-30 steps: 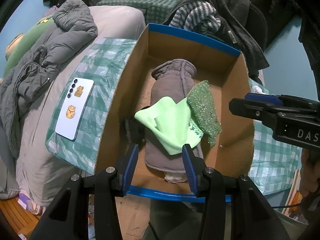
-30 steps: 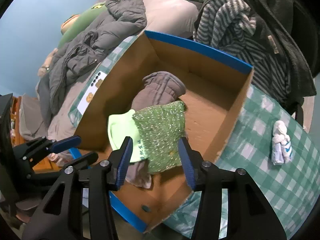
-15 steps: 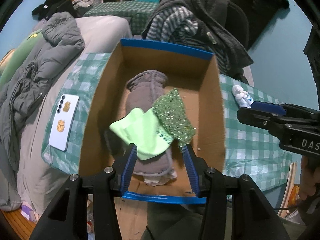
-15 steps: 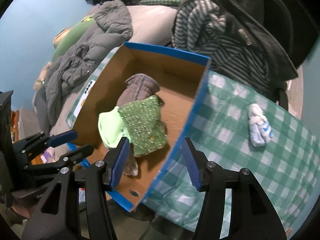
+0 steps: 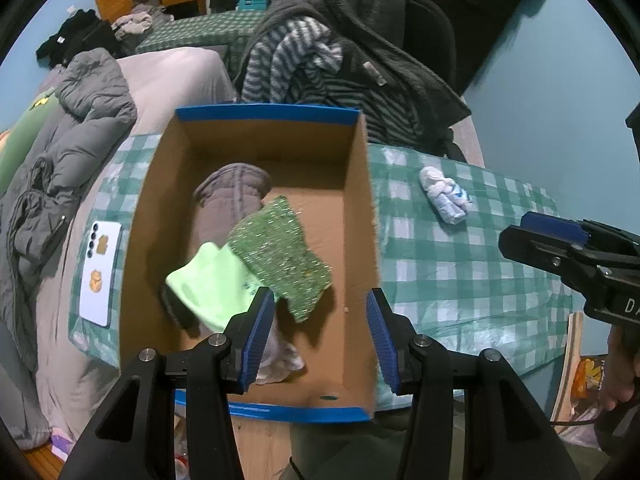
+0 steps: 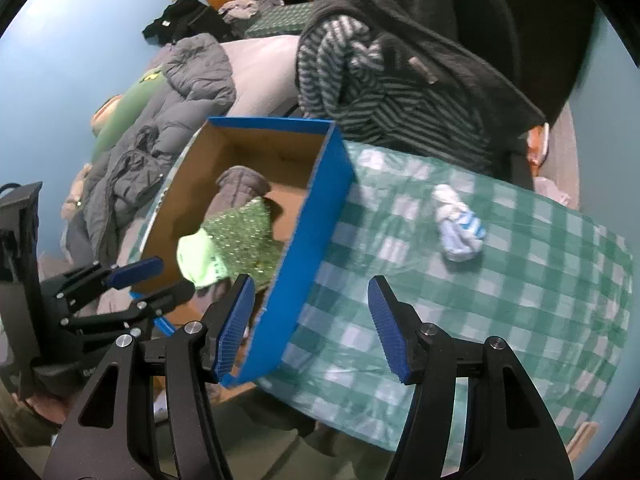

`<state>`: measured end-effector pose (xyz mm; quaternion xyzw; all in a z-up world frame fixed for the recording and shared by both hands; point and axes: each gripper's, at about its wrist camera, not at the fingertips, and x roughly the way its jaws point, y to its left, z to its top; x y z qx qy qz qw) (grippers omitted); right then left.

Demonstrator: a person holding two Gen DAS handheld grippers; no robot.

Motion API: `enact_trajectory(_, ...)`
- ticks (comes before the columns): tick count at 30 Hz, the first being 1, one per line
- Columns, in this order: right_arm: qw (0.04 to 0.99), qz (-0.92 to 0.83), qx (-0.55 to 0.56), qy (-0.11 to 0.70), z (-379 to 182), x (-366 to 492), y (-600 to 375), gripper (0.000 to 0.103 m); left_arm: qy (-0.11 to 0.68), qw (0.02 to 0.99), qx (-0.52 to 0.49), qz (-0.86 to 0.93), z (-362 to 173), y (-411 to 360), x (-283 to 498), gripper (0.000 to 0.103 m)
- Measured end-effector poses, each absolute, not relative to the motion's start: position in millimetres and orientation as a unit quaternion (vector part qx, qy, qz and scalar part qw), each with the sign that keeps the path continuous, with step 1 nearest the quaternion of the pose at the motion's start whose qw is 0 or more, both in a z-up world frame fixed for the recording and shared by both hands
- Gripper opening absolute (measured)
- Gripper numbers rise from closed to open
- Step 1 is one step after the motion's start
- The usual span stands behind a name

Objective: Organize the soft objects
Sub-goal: 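Withdraw both open grippers from the box toward the white-and-blue sock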

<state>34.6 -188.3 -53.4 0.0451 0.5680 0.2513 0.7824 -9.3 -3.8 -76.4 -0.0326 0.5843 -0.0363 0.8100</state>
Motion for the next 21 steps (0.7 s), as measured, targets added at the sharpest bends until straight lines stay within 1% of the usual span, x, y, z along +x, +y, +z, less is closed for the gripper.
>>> enact_trajectory(3, 0.788, 0.24, 0.044, 0.565, -51.1, 33.4, -205.5, 0.061, 0.584, 0.81, -0.028, -0.043, -74.7, -17.1, -5.4, 0.049)
enact_trajectory(5, 0.791, 0.232, 0.045, 0.564, -49.6, 32.1, -215.2, 0.064, 0.584, 0.81, -0.024, -0.047, -73.6, -27.7, -2.8, 0.058)
enact_trajectory(21, 0.8, 0.175, 0.079, 0.568, -51.3, 23.0, -296.9, 0.066, 0.582, 0.81, -0.003, -0.069, -69.1, -95.9, 11.8, 0.06)
